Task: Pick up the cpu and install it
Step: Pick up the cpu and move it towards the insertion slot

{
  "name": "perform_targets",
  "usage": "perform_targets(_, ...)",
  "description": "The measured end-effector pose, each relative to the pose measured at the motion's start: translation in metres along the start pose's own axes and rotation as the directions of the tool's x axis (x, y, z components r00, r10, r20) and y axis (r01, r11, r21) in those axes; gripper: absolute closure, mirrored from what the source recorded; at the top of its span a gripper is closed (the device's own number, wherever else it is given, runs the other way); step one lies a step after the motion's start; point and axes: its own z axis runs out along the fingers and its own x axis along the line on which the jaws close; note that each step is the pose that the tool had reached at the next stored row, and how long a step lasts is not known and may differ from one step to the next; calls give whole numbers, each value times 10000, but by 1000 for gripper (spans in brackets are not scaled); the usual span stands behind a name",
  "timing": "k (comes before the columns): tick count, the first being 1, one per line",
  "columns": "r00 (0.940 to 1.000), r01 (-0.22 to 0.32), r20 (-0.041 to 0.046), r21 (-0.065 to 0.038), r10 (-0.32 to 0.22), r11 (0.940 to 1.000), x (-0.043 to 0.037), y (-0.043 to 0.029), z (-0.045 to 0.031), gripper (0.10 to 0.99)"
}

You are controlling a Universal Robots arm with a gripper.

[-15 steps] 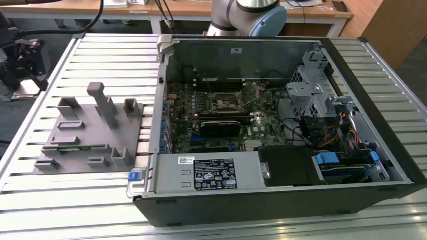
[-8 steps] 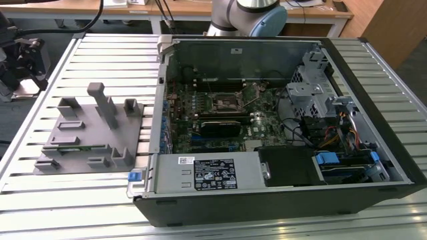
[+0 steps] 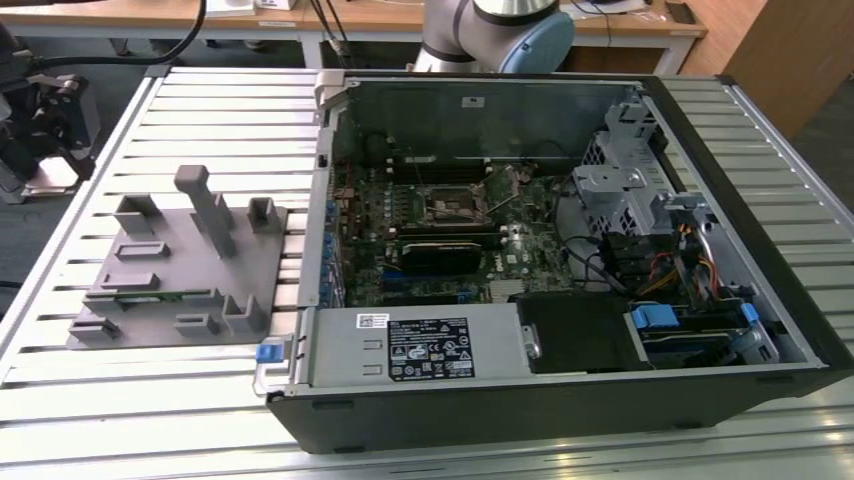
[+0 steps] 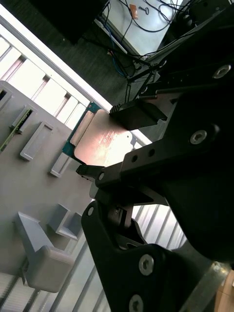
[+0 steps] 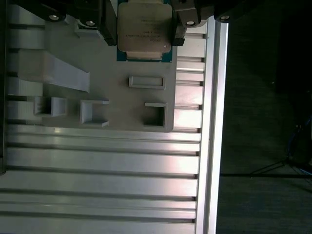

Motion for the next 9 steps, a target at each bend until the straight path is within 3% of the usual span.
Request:
perform_targets(6,10000,2,-1,1,-2,10000,-5,0,-10,545)
perform_targets(9,10000,0,-8,0,0,10000,-66,-2,-10,545)
